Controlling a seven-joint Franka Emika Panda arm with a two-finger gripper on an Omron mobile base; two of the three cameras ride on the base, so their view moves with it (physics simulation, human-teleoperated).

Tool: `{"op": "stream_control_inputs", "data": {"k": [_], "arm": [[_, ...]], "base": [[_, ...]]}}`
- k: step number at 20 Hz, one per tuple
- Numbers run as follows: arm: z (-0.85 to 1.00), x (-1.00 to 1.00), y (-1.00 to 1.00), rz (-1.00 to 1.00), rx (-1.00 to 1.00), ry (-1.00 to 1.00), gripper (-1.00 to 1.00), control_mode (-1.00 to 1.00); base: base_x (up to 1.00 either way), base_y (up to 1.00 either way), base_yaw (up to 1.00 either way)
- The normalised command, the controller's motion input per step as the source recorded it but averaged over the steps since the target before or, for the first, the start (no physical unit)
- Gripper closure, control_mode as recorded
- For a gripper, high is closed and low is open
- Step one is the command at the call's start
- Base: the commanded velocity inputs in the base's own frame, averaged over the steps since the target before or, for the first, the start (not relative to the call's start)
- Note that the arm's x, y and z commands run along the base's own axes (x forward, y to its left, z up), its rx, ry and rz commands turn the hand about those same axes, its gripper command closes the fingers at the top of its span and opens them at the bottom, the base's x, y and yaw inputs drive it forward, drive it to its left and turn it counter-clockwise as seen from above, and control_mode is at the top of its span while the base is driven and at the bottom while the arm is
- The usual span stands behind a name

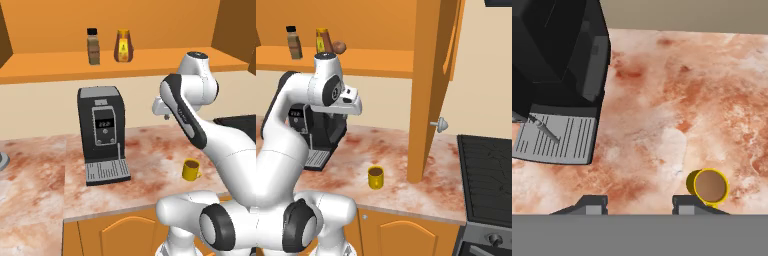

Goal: Pick the cinnamon and honey bottle from the cabinet and place them next to the mug.

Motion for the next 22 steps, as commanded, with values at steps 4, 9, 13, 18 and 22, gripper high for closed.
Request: {"op": "stream_control_inputs", "data": {"k": [4, 9, 13, 18, 22], "arm": [[0.0, -0.17, 0.0, 0.0, 0.0, 0.01, -1.0, -1.0], [-0.07, -0.8, 0.0, 0.04, 0.06, -0.03, -1.0, -1.0], [0.32, -0.61, -0.03, 0.05, 0.18, -0.23, -1.0, -1.0], [0.75, -0.57, 0.02, 0.05, 0.11, -0.31, -1.0, -1.0], [0.92, 0.0, 0.07, 0.01, 0.02, -0.14, -1.0, -1.0]], "base": [[0.0, 0.0, 0.0], [0.0, 0.0, 0.0], [0.0, 0.0, 0.0], [0.0, 0.0, 0.0], [0.0, 0.0, 0.0]]}}
